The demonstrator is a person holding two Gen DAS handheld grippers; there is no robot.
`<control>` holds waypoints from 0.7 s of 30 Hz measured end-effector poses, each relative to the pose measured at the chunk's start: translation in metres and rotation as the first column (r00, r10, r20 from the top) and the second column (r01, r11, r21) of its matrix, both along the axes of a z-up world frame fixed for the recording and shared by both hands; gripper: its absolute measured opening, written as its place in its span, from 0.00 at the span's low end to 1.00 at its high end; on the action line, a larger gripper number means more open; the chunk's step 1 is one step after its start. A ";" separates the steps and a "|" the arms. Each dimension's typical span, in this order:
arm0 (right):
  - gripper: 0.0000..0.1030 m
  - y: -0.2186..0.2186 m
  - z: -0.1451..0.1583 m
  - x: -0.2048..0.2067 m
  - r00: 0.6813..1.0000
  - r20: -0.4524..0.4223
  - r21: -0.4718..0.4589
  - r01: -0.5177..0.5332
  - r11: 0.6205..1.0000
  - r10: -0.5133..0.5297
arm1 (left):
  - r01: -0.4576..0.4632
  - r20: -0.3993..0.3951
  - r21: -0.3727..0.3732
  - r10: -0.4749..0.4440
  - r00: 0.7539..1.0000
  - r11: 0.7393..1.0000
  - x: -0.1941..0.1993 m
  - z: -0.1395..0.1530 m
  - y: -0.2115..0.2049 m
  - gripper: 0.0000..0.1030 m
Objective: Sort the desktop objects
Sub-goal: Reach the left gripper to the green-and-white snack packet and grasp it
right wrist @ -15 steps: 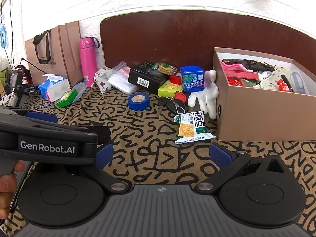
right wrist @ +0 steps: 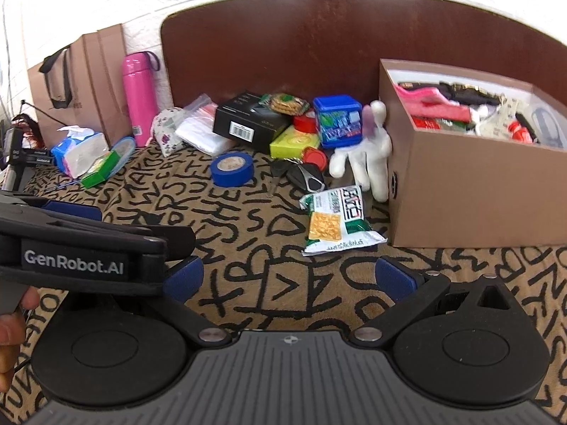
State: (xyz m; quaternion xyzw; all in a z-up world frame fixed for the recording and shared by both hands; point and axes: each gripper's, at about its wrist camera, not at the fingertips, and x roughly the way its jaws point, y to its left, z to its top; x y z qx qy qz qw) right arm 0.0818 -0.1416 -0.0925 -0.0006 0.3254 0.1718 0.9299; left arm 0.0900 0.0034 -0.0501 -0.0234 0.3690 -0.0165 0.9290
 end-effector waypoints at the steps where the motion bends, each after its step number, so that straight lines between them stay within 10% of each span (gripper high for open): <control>1: 1.00 -0.002 -0.002 0.003 1.000 -0.005 0.008 0.004 1.000 -0.004 | 0.009 -0.001 -0.014 -0.009 1.000 1.000 0.003 -0.002 0.000 1.00; 21: 0.80 -0.021 -0.030 0.056 0.994 -0.014 0.050 0.109 0.993 -0.108 | 0.254 -0.034 -0.265 -0.273 0.962 0.930 0.096 -0.035 -0.038 0.85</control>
